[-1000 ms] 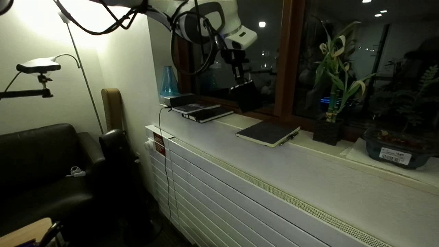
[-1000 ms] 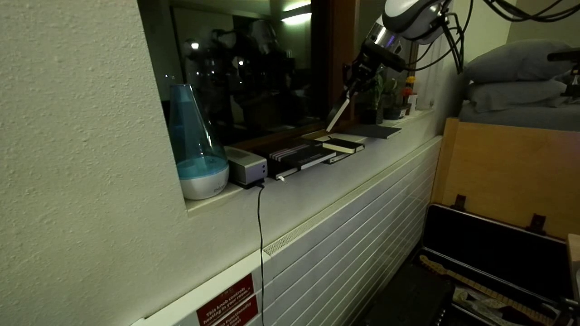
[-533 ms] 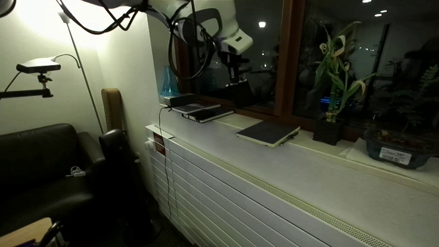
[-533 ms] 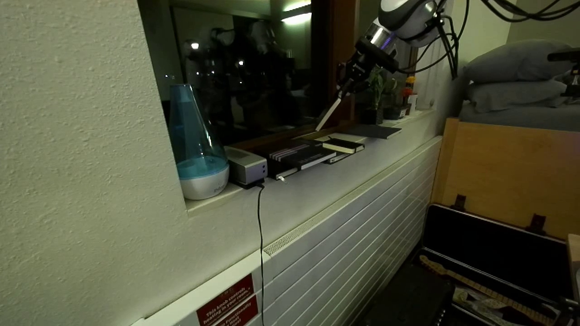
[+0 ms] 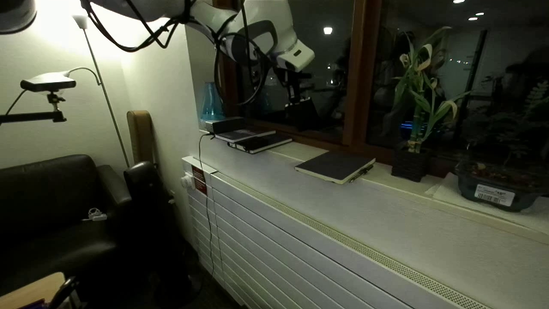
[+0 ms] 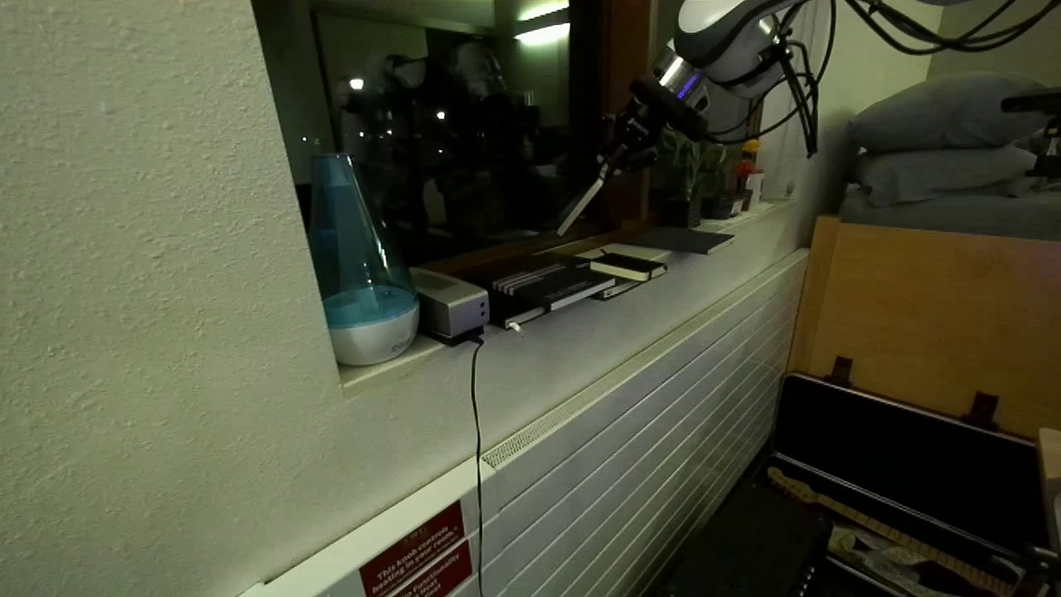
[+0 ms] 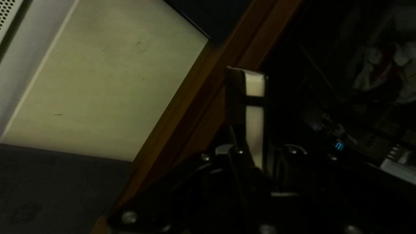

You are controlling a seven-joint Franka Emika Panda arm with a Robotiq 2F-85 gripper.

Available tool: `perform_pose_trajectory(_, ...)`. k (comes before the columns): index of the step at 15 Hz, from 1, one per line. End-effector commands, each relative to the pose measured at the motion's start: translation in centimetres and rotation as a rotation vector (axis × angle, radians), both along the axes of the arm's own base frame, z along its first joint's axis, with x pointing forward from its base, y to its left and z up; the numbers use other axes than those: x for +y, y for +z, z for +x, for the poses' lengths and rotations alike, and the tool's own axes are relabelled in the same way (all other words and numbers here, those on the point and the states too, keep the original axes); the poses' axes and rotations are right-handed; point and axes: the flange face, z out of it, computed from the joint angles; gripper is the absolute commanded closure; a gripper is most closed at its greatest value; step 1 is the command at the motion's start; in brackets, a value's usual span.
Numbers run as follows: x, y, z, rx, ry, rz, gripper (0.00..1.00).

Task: Remove the black book from on top of the books on the left and put it on the book on the right

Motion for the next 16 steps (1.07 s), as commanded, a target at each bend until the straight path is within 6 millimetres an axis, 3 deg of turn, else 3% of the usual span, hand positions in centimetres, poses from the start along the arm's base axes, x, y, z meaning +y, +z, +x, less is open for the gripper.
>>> perform_pose_trajectory(1, -0.2, 1.0, 0.8, -0.014, -0.069, 0.039, 0.96)
perform_pose_trajectory(7, -2.3, 2.3, 0.6, 0.002, -0.215, 0.13, 0.96)
perform_pose_trajectory(16, -7.9, 2.3, -0.8, 0.028, -0.408, 0.172, 0.96)
